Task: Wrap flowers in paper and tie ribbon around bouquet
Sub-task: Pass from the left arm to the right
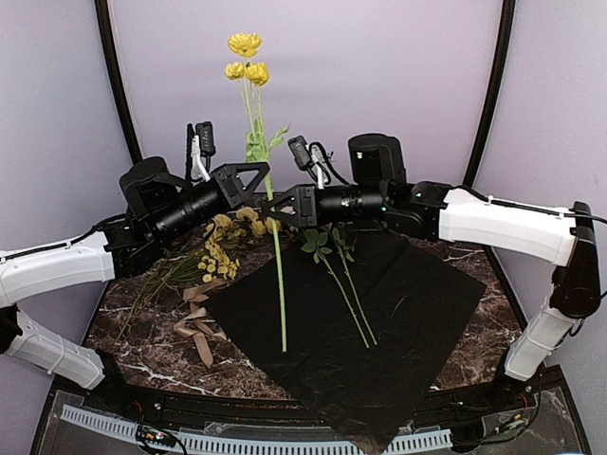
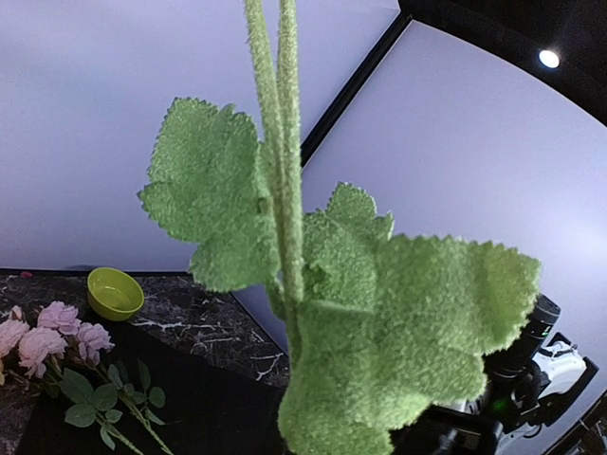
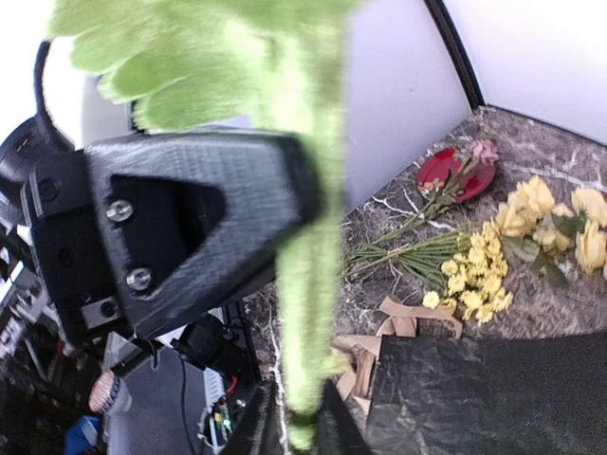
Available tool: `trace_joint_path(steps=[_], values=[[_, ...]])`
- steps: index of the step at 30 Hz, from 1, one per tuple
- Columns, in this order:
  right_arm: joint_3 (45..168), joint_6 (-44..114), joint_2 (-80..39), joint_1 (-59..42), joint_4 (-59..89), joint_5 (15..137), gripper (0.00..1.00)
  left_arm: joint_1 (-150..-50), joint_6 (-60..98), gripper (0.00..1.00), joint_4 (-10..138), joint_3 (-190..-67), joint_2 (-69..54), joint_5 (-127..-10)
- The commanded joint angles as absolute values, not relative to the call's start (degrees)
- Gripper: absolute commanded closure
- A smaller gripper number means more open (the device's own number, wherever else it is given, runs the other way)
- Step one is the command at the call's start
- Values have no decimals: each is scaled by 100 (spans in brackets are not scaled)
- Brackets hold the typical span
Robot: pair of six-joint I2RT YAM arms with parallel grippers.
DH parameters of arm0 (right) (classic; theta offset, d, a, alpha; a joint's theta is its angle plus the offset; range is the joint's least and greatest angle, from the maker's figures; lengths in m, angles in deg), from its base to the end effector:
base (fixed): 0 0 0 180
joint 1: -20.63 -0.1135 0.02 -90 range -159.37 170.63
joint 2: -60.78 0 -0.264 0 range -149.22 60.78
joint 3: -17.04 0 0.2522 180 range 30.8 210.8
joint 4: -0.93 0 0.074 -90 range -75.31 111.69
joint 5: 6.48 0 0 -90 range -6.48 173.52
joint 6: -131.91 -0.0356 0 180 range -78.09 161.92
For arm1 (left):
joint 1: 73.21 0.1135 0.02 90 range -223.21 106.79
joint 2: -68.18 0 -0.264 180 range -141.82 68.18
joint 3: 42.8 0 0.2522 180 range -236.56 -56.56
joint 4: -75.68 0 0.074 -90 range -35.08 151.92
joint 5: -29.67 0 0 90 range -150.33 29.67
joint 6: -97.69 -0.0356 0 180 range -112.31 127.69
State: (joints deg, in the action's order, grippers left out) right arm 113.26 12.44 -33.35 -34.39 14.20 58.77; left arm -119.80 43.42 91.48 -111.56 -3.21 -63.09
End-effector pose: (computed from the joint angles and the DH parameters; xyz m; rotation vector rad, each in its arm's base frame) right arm 0.2144 0.3325 0.3654 -0.7768 1.8305 1.3989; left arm 0.2010 -0.2150 0.3771 0.1813 1.4413 -1.2315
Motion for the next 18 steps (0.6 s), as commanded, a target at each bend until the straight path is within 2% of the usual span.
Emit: trace_joint_path(steps=[1, 6, 7, 8, 9, 10, 14, 18], values=[[11158, 1038, -3334, -3461, 1103, 6059, 100, -12050, 4560, 100, 9680, -11233, -244, -6415], [11159, 1048, -3212, -3362, 1700, 6391, 100, -12059, 4657, 100, 8769, -11228, -174, -5826], [11218, 1103, -3189, -3296, 2071, 6529, 100, -12059, 4648, 88, 8210, -11315, -154, -5570], [11281, 1172, -3157, -3195, 2463, 6690, 100, -12059, 4563, 67, 7475, -11524, -159, -5212], [11341, 1234, -3159, -3042, 2926, 6760, 100, -12051, 4481, 54, 6828, -11663, -179, -4848], [11414, 1303, -3196, -2850, 3355, 6714, 100, -12043, 4340, 48, 6254, -11750, -200, -4541], [11562, 1644, -3478, -2193, 5116, 7258, 100, -11871, 3910, 41, 5373, -11389, -2, -4155], [11480, 1896, -3832, -1747, 5592, 7324, 100, -11229, 4002, 36, 4918, -10758, 289, -4692]])
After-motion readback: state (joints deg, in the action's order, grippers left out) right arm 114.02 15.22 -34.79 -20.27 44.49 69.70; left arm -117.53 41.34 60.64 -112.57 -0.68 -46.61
